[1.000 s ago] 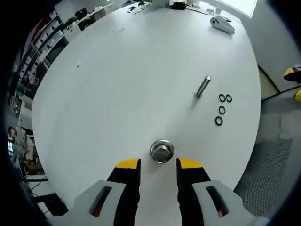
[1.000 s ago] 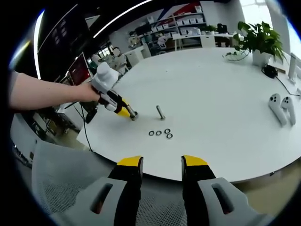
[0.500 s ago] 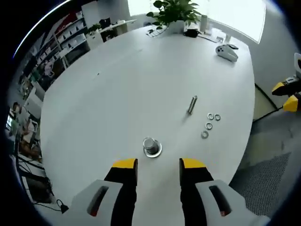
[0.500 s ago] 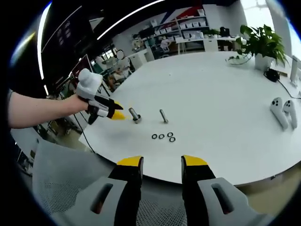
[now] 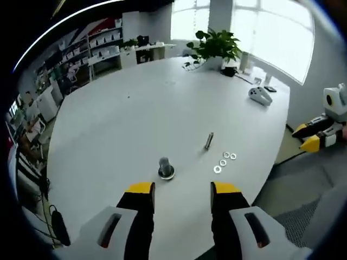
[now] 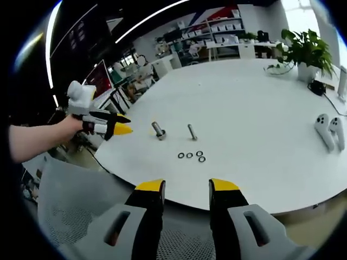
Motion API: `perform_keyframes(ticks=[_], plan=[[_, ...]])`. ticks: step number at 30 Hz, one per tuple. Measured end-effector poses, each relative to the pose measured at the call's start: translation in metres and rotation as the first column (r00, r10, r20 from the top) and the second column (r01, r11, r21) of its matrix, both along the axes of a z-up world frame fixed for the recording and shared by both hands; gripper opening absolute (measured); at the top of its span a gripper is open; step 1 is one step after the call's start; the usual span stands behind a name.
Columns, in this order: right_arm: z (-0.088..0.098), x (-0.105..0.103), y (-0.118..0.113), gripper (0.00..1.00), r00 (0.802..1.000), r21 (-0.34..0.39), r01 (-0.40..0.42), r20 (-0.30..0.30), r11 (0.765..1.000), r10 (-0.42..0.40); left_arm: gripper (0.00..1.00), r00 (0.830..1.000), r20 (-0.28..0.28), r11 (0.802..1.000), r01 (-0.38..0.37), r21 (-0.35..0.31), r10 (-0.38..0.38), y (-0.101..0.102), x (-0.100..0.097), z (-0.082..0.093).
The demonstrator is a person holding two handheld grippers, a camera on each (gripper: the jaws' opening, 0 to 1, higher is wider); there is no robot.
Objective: Place the washer onto the threaded stud by aligning its center hole with the stud, sliding it down to the base, and recovering from edge contact or off-axis alignment until the washer reaches the visible bottom stop.
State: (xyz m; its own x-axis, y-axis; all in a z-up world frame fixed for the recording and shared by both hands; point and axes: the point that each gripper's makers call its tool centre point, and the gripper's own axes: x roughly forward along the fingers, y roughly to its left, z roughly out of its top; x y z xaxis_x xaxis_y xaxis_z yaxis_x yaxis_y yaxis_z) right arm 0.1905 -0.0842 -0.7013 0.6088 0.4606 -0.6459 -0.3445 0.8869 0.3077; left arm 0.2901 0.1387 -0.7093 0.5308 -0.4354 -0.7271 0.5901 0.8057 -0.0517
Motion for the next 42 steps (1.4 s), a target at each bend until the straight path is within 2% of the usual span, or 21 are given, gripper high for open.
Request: perform_keyframes(ticks=[8, 13, 15, 20, 21, 24, 27, 30, 34, 39, 42], plan=[[-0.001, -0.001, 0.001, 0.34, 1.0, -0.003, -0.01, -0.006, 1.0, 0.01, 0.41, 0.997, 0.034, 0.994, -0.069, -0.079, 0.072, 0.014, -0.016, 0.02], [-0.002, -0.001, 0.002, 0.34, 1.0, -0.006, -0.017, -0.008, 1.0, 0.017, 0.42, 0.995, 0.03, 0.991, -0.094, -0.095, 0.097, 0.026, -0.033, 0.022], [-0.002, -0.001, 0.002, 0.34, 1.0, -0.008, -0.022, -0.01, 1.0, 0.022, 0.44, 0.993, 0.016, 0.986, -0.116, -0.119, 0.118, 0.032, -0.04, 0.022], [-0.003, -0.002, 0.003, 0.34, 1.0, -0.01, -0.028, -0.012, 1.0, 0.028, 0.45, 0.99, 0.002, 0.985, -0.139, -0.103, 0.14, 0.054, -0.059, 0.021], [-0.003, -0.002, 0.004, 0.34, 1.0, -0.009, -0.028, -0.012, 1.0, 0.028, 0.45, 0.988, -0.017, 0.982, -0.155, -0.109, 0.154, 0.057, -0.061, 0.022], [-0.003, -0.002, 0.003, 0.34, 0.999, -0.012, -0.031, -0.014, 0.999, 0.031, 0.49, 0.991, -0.036, 0.979, -0.13, -0.154, 0.126, 0.052, -0.068, 0.039], [-0.003, -0.002, 0.004, 0.34, 0.999, -0.015, -0.036, -0.011, 0.999, 0.036, 0.49, 0.995, -0.01, 0.986, -0.103, -0.127, 0.103, 0.053, -0.073, 0.048], [-0.002, -0.002, 0.004, 0.34, 0.999, -0.009, -0.037, -0.01, 0.999, 0.037, 0.48, 0.995, -0.005, 0.987, -0.104, -0.121, 0.104, 0.056, -0.076, 0.048], [-0.003, -0.003, 0.005, 0.34, 0.999, -0.009, -0.042, -0.012, 0.999, 0.042, 0.47, 0.989, -0.001, 0.98, -0.143, -0.141, 0.145, 0.055, -0.086, 0.046], [-0.003, -0.003, 0.005, 0.34, 0.999, -0.008, -0.044, -0.014, 0.999, 0.044, 0.47, 0.99, -0.003, 0.98, -0.141, -0.139, 0.142, 0.05, -0.102, 0.041], [-0.003, -0.003, 0.006, 0.34, 0.999, -0.006, -0.046, -0.013, 0.999, 0.046, 0.47, 0.98, -0.034, 0.949, -0.198, -0.245, 0.195, 0.043, -0.105, 0.044]])
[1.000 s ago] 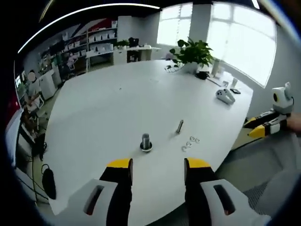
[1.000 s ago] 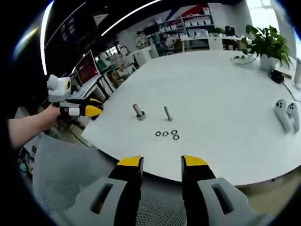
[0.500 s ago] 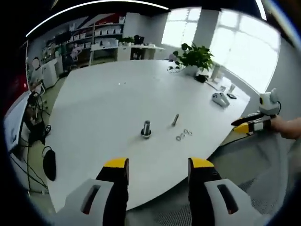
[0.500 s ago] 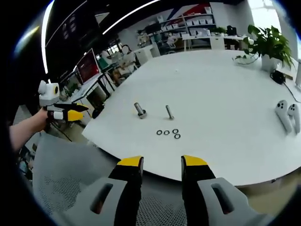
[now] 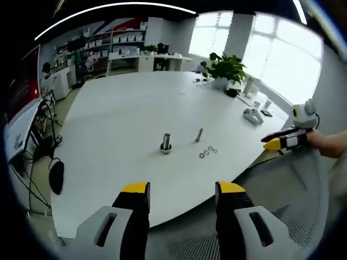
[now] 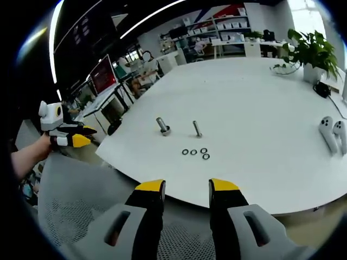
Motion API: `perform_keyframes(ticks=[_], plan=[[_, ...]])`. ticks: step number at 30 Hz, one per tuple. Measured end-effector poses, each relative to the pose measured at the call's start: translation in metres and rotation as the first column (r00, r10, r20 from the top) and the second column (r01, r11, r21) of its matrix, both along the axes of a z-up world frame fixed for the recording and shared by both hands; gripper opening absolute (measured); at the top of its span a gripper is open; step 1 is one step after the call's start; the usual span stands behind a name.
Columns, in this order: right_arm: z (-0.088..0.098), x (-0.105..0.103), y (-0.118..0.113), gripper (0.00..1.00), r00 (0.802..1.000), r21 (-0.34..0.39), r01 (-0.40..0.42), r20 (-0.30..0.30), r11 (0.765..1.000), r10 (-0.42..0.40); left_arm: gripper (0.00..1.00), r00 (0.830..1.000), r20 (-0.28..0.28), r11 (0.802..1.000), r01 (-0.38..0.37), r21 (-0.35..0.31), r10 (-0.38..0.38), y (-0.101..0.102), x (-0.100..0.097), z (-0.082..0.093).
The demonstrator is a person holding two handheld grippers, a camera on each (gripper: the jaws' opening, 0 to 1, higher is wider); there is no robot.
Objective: Place the washer onto the threaded stud by aligning its center hole with the stud, sliding it down to the base, and recovering from edge contact or off-axis alignment until the washer reaches the visible bottom stop.
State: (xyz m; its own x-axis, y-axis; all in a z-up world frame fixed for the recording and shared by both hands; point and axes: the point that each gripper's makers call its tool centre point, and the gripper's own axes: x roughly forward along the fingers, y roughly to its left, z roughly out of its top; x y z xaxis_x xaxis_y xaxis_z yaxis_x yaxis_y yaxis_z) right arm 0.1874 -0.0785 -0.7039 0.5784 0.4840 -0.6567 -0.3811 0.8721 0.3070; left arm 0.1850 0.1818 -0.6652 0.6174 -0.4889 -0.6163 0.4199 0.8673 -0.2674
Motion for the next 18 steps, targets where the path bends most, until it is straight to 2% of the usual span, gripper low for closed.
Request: perform_keyframes(ticks=[1, 3, 7, 10, 14, 18], plan=[[0.0, 0.0, 0.0, 0.34, 1.0, 0.0, 0.0, 0.0, 1.0, 0.0, 0.46, 1.0, 0.0, 1.0, 0.003, 0.016, -0.003, 0.002, -0.001, -0.002], [0.0, 0.0, 0.001, 0.34, 1.0, -0.001, -0.006, -0.001, 1.0, 0.006, 0.45, 0.999, 0.002, 0.993, 0.039, 0.112, -0.039, 0.006, -0.005, -0.009], [-0.001, -0.001, 0.002, 0.34, 1.0, -0.004, -0.016, -0.003, 1.0, 0.016, 0.44, 0.999, 0.009, 0.992, 0.041, 0.117, -0.043, -0.001, -0.007, -0.011], [-0.001, -0.001, 0.001, 0.34, 1.0, -0.005, -0.014, -0.005, 1.0, 0.014, 0.43, 0.999, 0.009, 0.982, 0.041, 0.182, -0.043, 0.005, -0.008, -0.017], [-0.001, -0.001, 0.001, 0.34, 1.0, -0.009, -0.014, -0.007, 1.0, 0.014, 0.42, 0.999, 0.01, 0.985, 0.036, 0.17, -0.038, 0.007, -0.008, -0.015], [-0.001, 0.0, 0.0, 0.34, 1.0, -0.011, -0.01, -0.006, 1.0, 0.01, 0.37, 0.999, -0.009, 0.984, 0.032, 0.173, -0.031, 0.009, -0.008, -0.024]])
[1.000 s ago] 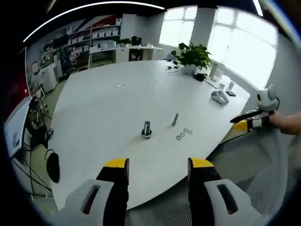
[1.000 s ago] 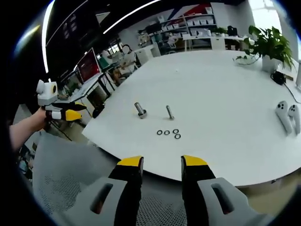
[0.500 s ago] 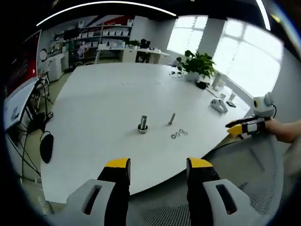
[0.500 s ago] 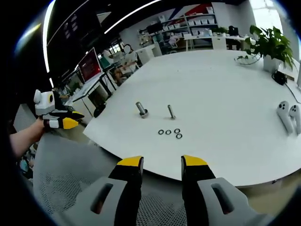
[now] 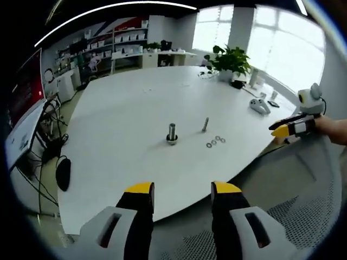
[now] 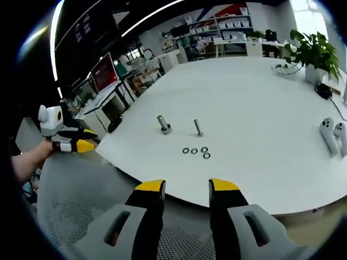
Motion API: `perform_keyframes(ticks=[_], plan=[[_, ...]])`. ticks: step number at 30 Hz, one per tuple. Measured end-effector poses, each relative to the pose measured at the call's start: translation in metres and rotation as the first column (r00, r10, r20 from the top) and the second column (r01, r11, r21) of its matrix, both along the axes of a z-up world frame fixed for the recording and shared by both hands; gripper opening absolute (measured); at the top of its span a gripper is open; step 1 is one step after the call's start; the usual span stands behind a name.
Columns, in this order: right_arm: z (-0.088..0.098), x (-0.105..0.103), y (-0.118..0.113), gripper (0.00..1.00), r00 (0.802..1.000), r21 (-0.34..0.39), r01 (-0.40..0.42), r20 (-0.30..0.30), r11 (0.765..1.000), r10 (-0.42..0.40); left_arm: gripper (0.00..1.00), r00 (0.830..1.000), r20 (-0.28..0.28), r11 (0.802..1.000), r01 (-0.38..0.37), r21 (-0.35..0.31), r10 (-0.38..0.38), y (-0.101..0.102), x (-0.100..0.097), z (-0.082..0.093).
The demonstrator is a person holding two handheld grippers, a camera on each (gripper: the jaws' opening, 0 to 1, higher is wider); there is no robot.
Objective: Place the washer onto the threaded stud by aligning its center hole with the stud, sliding it down to the base, and recovering from edge contact or off-axis alignment until the washer reaches the visible bottom stop.
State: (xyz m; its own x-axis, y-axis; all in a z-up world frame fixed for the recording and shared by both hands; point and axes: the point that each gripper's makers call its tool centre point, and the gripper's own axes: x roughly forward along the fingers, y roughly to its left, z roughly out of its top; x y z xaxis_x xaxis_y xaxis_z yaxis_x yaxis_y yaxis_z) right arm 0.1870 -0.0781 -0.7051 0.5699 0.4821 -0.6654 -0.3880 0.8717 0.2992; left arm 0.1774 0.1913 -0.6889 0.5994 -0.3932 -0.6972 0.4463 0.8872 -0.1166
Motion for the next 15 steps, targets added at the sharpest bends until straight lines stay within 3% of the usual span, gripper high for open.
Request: perform_keyframes(ticks=[3, 8, 15], plan=[[0.0, 0.0, 0.0, 0.34, 1.0, -0.002, 0.002, 0.003, 1.0, -0.002, 0.32, 0.996, -0.018, 0.995, 0.086, 0.05, -0.085, -0.006, -0.007, -0.007], [0.001, 0.001, 0.001, 0.34, 1.0, -0.002, 0.004, 0.005, 1.0, -0.004, 0.31, 0.997, -0.048, 0.998, 0.061, 0.015, -0.06, -0.004, -0.007, -0.009], [0.0, 0.001, 0.001, 0.34, 1.0, -0.009, -0.004, 0.003, 1.0, 0.004, 0.3, 0.995, -0.065, 0.997, 0.076, 0.029, -0.074, 0.0, -0.005, -0.015]])
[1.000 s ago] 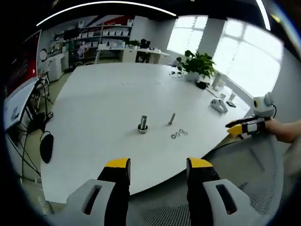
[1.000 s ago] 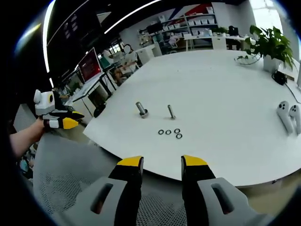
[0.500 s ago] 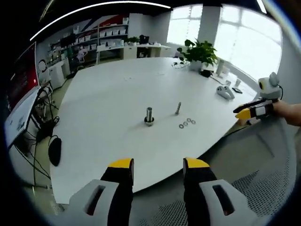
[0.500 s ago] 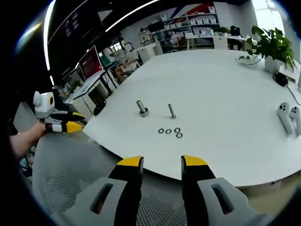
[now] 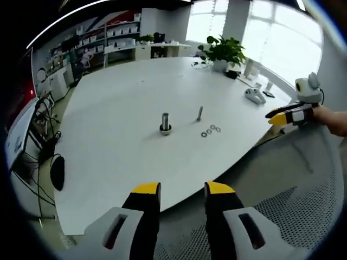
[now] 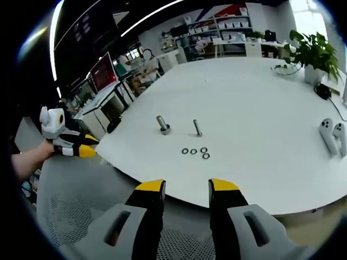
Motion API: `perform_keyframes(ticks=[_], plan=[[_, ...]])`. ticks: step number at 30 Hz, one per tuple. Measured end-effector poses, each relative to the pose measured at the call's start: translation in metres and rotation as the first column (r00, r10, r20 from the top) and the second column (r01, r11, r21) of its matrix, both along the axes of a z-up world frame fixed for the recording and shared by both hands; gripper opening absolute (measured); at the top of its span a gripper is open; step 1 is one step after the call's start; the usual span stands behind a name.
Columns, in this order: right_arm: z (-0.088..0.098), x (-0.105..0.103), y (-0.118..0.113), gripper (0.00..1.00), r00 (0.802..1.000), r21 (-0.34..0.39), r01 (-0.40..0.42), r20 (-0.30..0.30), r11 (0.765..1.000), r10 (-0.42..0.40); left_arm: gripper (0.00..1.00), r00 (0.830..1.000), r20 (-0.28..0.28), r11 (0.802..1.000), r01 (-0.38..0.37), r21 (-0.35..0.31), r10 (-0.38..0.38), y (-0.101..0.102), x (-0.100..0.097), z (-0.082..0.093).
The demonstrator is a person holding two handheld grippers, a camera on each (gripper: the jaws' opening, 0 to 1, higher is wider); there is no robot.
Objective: Place the washer onto the threaded stud by aligning its center hole with the stud, sliding it down to the base, and recovering from edge contact or off-axis alignment until the washer reaches the visible bottom stop.
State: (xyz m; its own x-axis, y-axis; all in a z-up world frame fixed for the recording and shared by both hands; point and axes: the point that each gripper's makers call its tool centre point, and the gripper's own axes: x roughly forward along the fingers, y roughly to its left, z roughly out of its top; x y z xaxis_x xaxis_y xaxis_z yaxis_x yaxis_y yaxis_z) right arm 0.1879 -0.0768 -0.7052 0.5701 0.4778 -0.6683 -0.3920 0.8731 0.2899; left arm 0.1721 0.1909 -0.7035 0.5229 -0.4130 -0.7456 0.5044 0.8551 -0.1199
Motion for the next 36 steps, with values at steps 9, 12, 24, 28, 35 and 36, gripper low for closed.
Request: perform_keyframes(ticks=[9, 12, 24, 28, 35, 36], plan=[[-0.0005, -0.0009, 0.0029, 0.34, 1.0, -0.006, -0.017, -0.001, 1.0, 0.017, 0.28, 1.0, -0.001, 1.0, -0.02, -0.007, 0.02, 0.0072, 0.0022, -0.0038], [-0.0009, -0.0008, 0.0024, 0.34, 1.0, -0.006, -0.018, -0.003, 1.0, 0.018, 0.28, 1.0, 0.004, 1.0, -0.023, -0.013, 0.023, 0.0068, 0.0028, -0.0027], [-0.0007, 0.0, 0.0012, 0.34, 1.0, -0.004, -0.008, -0.002, 1.0, 0.008, 0.26, 1.0, 0.009, 1.0, -0.025, -0.015, 0.025, 0.0042, 0.0026, -0.0021], [-0.0016, -0.0008, 0.002, 0.34, 1.0, -0.007, -0.016, -0.005, 1.0, 0.016, 0.26, 0.999, 0.016, 0.999, -0.036, -0.021, 0.037, 0.0051, 0.0035, -0.001], [-0.0027, -0.0016, 0.0018, 0.34, 1.0, -0.011, -0.014, -0.01, 1.0, 0.014, 0.26, 1.0, 0.01, 1.0, -0.026, -0.016, 0.026, 0.0035, 0.0019, -0.0021], [-0.0027, -0.0017, 0.0017, 0.34, 1.0, -0.012, -0.014, -0.01, 1.0, 0.014, 0.25, 1.0, 0.006, 1.0, -0.022, -0.011, 0.023, 0.0036, 0.0011, -0.0031]])
